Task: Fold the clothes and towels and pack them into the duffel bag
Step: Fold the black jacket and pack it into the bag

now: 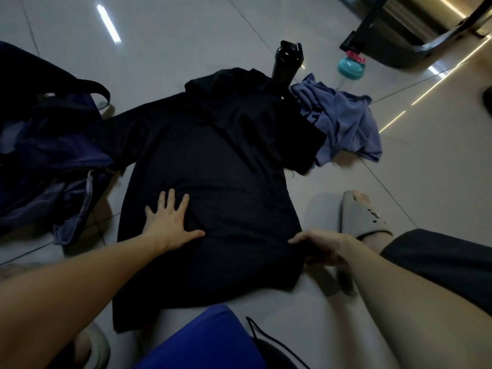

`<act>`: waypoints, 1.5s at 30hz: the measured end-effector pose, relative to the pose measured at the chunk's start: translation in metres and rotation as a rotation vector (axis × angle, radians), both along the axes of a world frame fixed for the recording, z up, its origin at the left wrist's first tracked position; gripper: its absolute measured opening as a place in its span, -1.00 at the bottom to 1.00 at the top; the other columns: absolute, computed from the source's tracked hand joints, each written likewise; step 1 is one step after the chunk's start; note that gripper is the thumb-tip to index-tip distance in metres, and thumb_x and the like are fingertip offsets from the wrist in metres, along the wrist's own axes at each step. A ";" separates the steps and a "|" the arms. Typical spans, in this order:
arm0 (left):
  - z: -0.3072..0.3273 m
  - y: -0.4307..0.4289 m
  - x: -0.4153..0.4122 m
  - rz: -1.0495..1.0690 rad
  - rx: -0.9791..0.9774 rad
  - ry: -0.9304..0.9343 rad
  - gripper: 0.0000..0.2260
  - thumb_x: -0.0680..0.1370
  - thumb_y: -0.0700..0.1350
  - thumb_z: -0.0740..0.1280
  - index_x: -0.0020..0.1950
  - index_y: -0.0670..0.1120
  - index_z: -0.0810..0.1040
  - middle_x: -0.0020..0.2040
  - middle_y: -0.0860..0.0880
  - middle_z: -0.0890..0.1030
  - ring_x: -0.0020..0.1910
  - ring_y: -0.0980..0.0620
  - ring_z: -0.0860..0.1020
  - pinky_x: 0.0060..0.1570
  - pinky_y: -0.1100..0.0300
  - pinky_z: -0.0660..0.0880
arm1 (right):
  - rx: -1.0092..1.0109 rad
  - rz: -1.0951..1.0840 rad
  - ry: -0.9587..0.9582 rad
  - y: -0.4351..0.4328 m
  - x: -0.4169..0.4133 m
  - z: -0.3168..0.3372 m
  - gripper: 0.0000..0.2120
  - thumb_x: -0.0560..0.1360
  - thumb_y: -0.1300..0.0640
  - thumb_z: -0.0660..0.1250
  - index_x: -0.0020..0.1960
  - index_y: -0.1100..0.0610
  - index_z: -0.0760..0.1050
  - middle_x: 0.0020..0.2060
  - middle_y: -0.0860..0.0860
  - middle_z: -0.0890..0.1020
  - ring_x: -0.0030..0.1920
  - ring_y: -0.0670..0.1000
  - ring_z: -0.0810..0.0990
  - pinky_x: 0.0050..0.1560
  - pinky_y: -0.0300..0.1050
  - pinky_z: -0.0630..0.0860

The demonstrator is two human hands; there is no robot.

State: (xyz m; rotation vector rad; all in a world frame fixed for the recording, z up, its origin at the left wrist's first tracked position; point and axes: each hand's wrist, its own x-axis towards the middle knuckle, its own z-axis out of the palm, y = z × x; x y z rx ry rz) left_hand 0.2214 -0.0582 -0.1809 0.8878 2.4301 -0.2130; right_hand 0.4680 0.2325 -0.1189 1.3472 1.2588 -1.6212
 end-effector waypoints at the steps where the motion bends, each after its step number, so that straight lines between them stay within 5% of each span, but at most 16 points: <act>1: 0.001 -0.001 -0.001 -0.003 0.003 -0.001 0.07 0.36 0.62 0.11 0.65 0.06 -0.21 0.65 -0.15 -0.21 0.63 -0.21 -0.19 0.51 -0.34 0.05 | -0.001 -0.038 0.037 0.001 0.002 0.002 -0.72 0.47 0.11 0.46 0.14 0.18 0.59 -0.01 0.10 0.68 -0.01 0.08 0.61 0.11 -0.01 0.54; 3: 0.004 -0.006 -0.004 -0.013 0.042 0.021 0.00 0.41 0.59 0.11 0.66 0.05 -0.09 0.66 -0.15 -0.09 0.63 -0.18 -0.09 0.52 -0.28 0.08 | -0.040 -0.074 0.073 0.003 0.005 0.004 -0.60 0.38 0.11 0.52 0.17 0.20 0.61 0.05 0.13 0.69 0.12 0.14 0.60 0.34 0.07 0.46; 6: 0.013 -0.024 -0.011 -0.070 0.107 0.104 -0.24 0.51 0.44 0.17 0.56 -0.01 0.24 0.54 -0.14 0.26 0.52 -0.15 0.24 0.47 -0.16 0.27 | -0.094 0.050 0.065 0.003 0.005 -0.002 -0.49 0.31 0.17 0.58 0.23 0.25 0.60 0.14 0.19 0.68 0.20 0.21 0.59 0.41 0.13 0.42; 13: 0.015 -0.049 -0.018 0.047 0.106 0.049 -0.58 0.54 0.25 0.32 0.21 0.01 0.37 0.15 -0.04 0.51 0.15 -0.10 0.54 0.02 0.00 0.50 | 0.076 0.402 0.027 -0.002 -0.041 -0.016 -0.76 0.50 0.35 0.42 0.15 0.25 0.53 0.10 0.25 0.66 0.12 0.25 0.65 0.12 0.08 0.58; 19: 0.015 -0.041 -0.031 0.193 0.131 -0.080 -0.75 0.56 0.18 0.30 -0.04 0.02 0.39 -0.05 -0.01 0.55 -0.08 -0.09 0.58 -0.11 0.05 0.51 | -0.025 0.415 -0.088 0.012 -0.060 -0.034 -0.71 0.53 0.29 0.41 0.24 0.26 0.57 0.17 0.22 0.66 0.20 0.24 0.64 0.33 0.21 0.50; 23: 0.012 -0.076 -0.020 0.335 0.219 0.036 -0.79 0.59 0.04 0.30 -0.18 -0.01 0.41 -0.23 0.02 0.52 -0.24 -0.05 0.54 -0.29 0.10 0.42 | -0.149 0.313 -0.126 -0.001 -0.031 -0.052 -0.37 0.35 -0.01 0.62 0.35 0.08 0.49 0.25 0.16 0.63 0.27 0.27 0.59 0.32 0.27 0.49; 29: 0.015 -0.119 -0.004 0.735 0.243 0.113 -0.71 0.58 0.15 0.33 -0.08 -0.06 0.42 -0.21 -0.03 0.54 -0.24 -0.09 0.53 -0.22 0.06 0.44 | -0.164 0.342 -0.025 -0.015 -0.017 -0.031 -0.36 0.29 0.30 0.61 0.33 0.20 0.52 0.19 0.16 0.67 0.22 0.24 0.63 0.33 0.19 0.51; 33: 0.022 -0.119 0.013 1.027 0.249 -0.155 -0.48 0.44 0.25 0.49 0.09 -0.12 0.41 -0.06 -0.07 0.58 -0.11 -0.13 0.60 -0.11 0.03 0.53 | -0.181 0.239 0.066 -0.013 -0.022 -0.006 -0.44 0.35 0.36 0.53 0.34 0.23 0.52 0.20 0.16 0.67 0.22 0.19 0.64 0.30 0.07 0.53; 36: 0.024 -0.111 0.016 1.143 0.272 -0.424 -0.61 0.42 -0.03 0.58 0.12 -0.19 0.58 -0.06 -0.12 0.67 -0.13 -0.13 0.65 -0.01 0.02 0.61 | -0.188 0.271 0.088 -0.015 -0.024 0.003 -0.48 0.40 0.35 0.51 0.34 0.22 0.52 0.21 0.17 0.66 0.22 0.19 0.64 0.26 0.06 0.54; 39: 0.042 -0.110 0.009 1.320 0.445 -0.737 -0.74 0.49 -0.24 0.44 0.16 -0.23 0.62 -0.03 -0.23 0.71 -0.04 -0.21 0.68 -0.05 0.04 0.61 | -0.205 0.268 0.086 -0.011 -0.015 -0.003 -0.46 0.37 0.27 0.58 0.32 0.27 0.56 0.28 0.26 0.59 0.31 0.32 0.54 0.45 0.31 0.34; 41: 0.053 -0.116 0.004 1.438 0.611 -0.937 -0.76 0.53 -0.26 0.36 0.20 -0.22 0.61 0.07 -0.24 0.71 0.08 -0.23 0.66 -0.02 0.00 0.59 | -0.200 0.218 0.082 -0.007 -0.007 0.000 -0.61 0.41 0.32 0.53 0.22 0.36 0.60 0.19 0.36 0.59 0.15 0.37 0.60 0.30 0.37 0.46; 43: 0.054 -0.126 0.002 1.465 0.630 -1.024 -0.74 0.57 -0.23 0.37 0.25 -0.23 0.59 0.13 -0.26 0.69 0.15 -0.25 0.64 0.12 -0.09 0.58 | -0.162 0.179 0.055 -0.008 -0.002 0.005 -0.83 0.56 0.40 0.29 0.10 0.45 0.57 -0.12 0.35 0.65 -0.22 0.27 0.69 -0.23 0.09 0.68; 45: 0.049 -0.137 0.007 1.418 0.524 -1.054 -0.66 0.56 -0.18 0.42 0.31 -0.25 0.55 0.15 -0.28 0.67 0.12 -0.25 0.66 0.17 -0.12 0.60 | -0.077 0.184 -0.020 -0.009 0.002 0.002 -0.77 0.67 0.38 0.09 0.00 0.43 0.50 -0.38 0.24 0.60 -0.51 0.14 0.59 -0.54 -0.14 0.53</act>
